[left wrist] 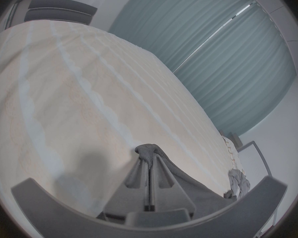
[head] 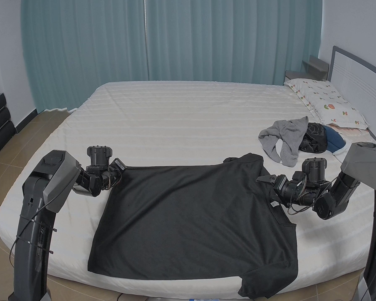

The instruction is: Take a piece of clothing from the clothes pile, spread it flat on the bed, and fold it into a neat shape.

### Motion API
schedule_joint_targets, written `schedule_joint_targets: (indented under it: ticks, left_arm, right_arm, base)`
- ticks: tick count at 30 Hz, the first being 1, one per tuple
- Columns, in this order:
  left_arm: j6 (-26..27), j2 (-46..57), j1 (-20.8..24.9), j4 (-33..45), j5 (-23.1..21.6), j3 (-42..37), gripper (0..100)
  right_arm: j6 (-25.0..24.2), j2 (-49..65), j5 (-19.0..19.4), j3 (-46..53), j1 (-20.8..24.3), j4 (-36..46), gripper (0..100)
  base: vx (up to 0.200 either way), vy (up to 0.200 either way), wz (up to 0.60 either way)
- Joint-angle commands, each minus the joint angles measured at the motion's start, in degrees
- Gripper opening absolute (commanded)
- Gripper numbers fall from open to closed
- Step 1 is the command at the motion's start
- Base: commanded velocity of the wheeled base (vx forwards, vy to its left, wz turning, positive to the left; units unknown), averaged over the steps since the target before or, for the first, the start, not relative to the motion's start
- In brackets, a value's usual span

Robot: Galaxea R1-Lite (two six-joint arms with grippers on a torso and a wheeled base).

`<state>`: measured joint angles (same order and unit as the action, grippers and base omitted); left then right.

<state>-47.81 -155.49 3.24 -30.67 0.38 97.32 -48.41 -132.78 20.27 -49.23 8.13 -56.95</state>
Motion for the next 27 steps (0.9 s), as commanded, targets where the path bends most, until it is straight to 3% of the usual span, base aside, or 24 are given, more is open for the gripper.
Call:
schedule_joint_targets:
  ticks: [1,8,14,15,18,27]
  left_arm:
    - [-0.09,-1.31,-0.25,-1.23,3.14,2.35,0]
    - [-0.44,-2.01,-1.05,-5.1,7.44,3.58,0]
    - [-0.44,-2.45,-1.48,-8.0,8.94,3.58,0]
    - [-0.44,-2.45,-1.84,-8.35,9.2,3.58,0]
    - [-0.44,-2.45,-1.84,-8.44,9.2,3.58,0]
    - [-1.14,-2.36,-1.92,-8.44,9.11,3.49,0]
  right_arm:
    - [0.07,-3.89,-2.69,-3.95,0.22,-0.97,100]
    - [0.86,-7.76,-10.25,-11.33,0.48,-0.35,100]
    - [6.4,-8.72,-10.52,-16.34,-0.05,1.67,100]
    - [9.3,-9.87,-10.52,-19.5,-0.22,3.6,100]
    - [11.76,-12.06,-10.87,-25.22,-0.31,8.09,100]
    - [12.46,-20.41,-10.96,-38.75,-0.57,13.18,100]
  base:
    - [0.0,0.0,0.0]
    - [0.0,0.0,0.0]
    - [0.0,0.0,0.0]
    - [0.0,0.0,0.0]
    - [0.0,0.0,0.0]
    - [0.0,0.0,0.0]
